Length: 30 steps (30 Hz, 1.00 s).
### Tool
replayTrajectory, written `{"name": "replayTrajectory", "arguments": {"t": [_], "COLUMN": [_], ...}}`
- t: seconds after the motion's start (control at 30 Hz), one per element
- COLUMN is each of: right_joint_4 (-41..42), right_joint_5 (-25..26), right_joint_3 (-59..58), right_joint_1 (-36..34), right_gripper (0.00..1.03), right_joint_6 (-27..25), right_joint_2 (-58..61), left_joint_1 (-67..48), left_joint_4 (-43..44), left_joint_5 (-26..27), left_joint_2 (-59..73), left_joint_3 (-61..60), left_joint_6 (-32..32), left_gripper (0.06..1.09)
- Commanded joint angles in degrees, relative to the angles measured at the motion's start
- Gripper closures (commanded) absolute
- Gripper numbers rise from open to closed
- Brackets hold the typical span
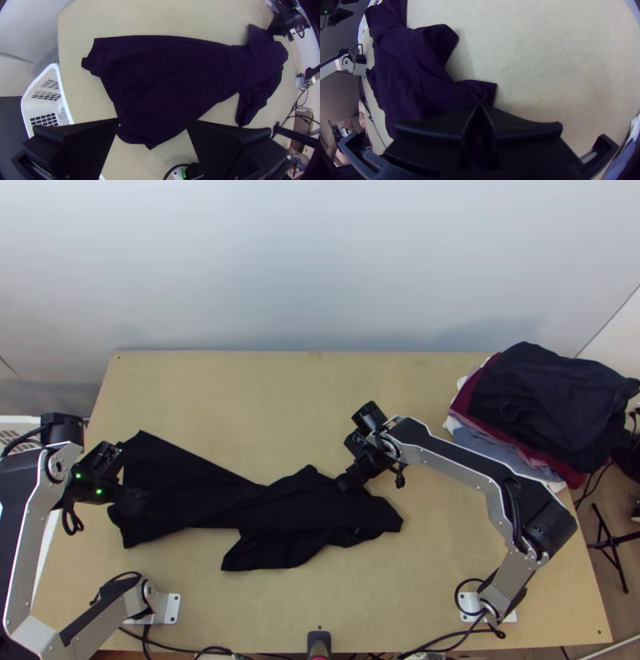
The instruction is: Fold the t-shirt
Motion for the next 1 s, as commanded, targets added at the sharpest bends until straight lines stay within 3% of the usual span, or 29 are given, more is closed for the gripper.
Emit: {"name": "replayTrajectory", "arguments": {"t": [0.0, 0.4, 0.97], "right_joint_4": [1.45, 0.92, 0.92], "right_joint_5": [0.02, 0.02, 0.02], "right_joint_3": [0.08, -0.45, 0.34], "right_joint_1": [0.0, -0.44, -0.97], "right_gripper": [1.0, 1.0, 1.0], "right_joint_6": [-0.37, -0.28, -0.19], "right_joint_2": [-0.24, -1.74, -1.12], "left_joint_1": [0.7, 1.76, 2.11], "left_joint_4": [1.4, 6.94, 13.36], "left_joint_5": [-3.1, -9.34, -11.1], "left_joint_2": [1.51, 2.74, -0.25], "left_joint_3": [-1.31, -8.78, -17.13], "left_joint_6": [7.1, 20.81, 26.08], "left_gripper": [0.11, 0.11, 0.16]}}
